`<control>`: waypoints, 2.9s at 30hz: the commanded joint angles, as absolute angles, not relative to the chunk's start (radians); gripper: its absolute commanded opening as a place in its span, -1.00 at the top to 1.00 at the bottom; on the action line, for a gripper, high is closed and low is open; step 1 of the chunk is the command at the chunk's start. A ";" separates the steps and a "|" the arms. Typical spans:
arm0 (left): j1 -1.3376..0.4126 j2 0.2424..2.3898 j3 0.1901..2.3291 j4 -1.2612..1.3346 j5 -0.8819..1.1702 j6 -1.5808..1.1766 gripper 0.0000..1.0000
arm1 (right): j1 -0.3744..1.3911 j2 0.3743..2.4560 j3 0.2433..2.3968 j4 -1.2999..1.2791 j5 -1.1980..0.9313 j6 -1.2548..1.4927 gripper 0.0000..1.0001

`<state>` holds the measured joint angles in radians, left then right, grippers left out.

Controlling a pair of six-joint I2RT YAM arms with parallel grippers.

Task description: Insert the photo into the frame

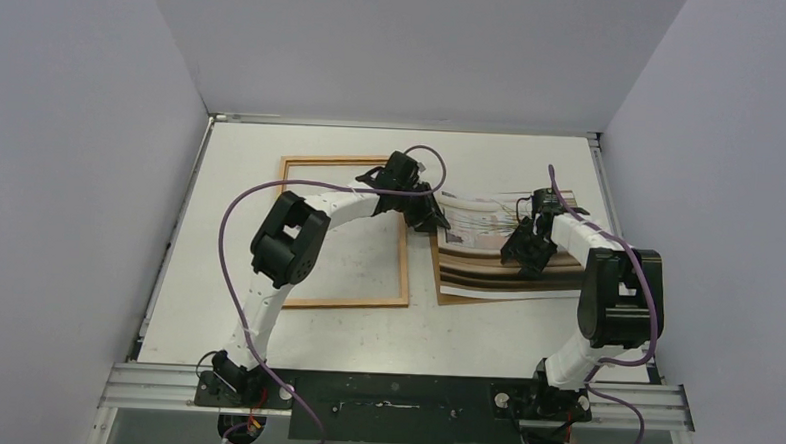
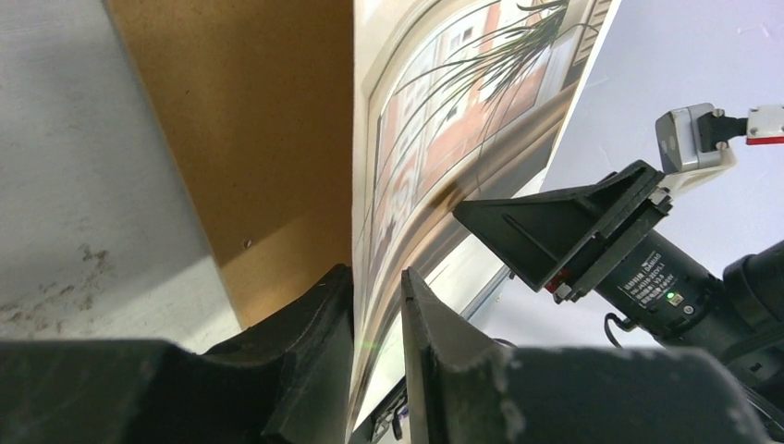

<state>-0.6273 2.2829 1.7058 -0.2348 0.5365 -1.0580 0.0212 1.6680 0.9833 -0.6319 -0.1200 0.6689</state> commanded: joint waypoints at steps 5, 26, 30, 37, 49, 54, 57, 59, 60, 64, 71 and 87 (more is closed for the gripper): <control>-0.638 2.306 1.776 -0.239 0.549 -0.996 0.81 | 0.037 1.676 0.933 -0.596 -0.138 0.690 0.01; -0.518 2.167 2.340 -0.842 0.539 -0.618 1.00 | 0.069 1.348 1.297 -0.611 -0.044 0.531 -0.15; -0.463 2.094 2.383 -0.875 0.682 -0.420 1.00 | 0.087 1.258 1.302 -0.468 -0.025 0.487 -0.19; -0.422 1.922 2.379 -1.081 0.711 -0.009 1.00 | 0.103 1.157 1.252 -0.257 -0.021 0.461 -0.27; -0.418 1.768 2.302 -1.217 0.678 0.318 1.00 | 0.238 1.085 1.120 0.044 -0.168 0.261 -0.30; -0.419 1.722 2.260 -1.254 0.658 0.386 1.00 | 0.309 1.061 1.090 0.076 -0.132 0.172 -0.34; -0.419 1.687 2.216 -1.210 0.609 0.359 1.00 | 0.338 1.059 1.089 0.062 -0.120 0.145 -0.39; -0.419 1.669 2.196 -1.163 0.586 0.324 1.00 | 0.362 1.061 1.087 0.055 -0.124 0.130 -0.50; -0.419 1.661 2.188 -1.139 0.571 0.298 1.00 | 0.373 1.064 1.094 0.035 -0.128 0.117 -0.54; -0.418 1.645 2.170 -1.022 0.443 0.148 1.00 | 0.446 1.077 1.116 0.003 -0.110 0.056 -0.61; -0.400 1.739 2.334 -1.105 0.243 -0.248 1.00 | 0.653 1.068 1.024 0.089 -0.081 -0.062 -0.62; -0.286 1.608 2.207 -0.946 0.283 -0.772 1.00 | 1.006 1.173 0.857 0.411 0.119 -0.418 -0.61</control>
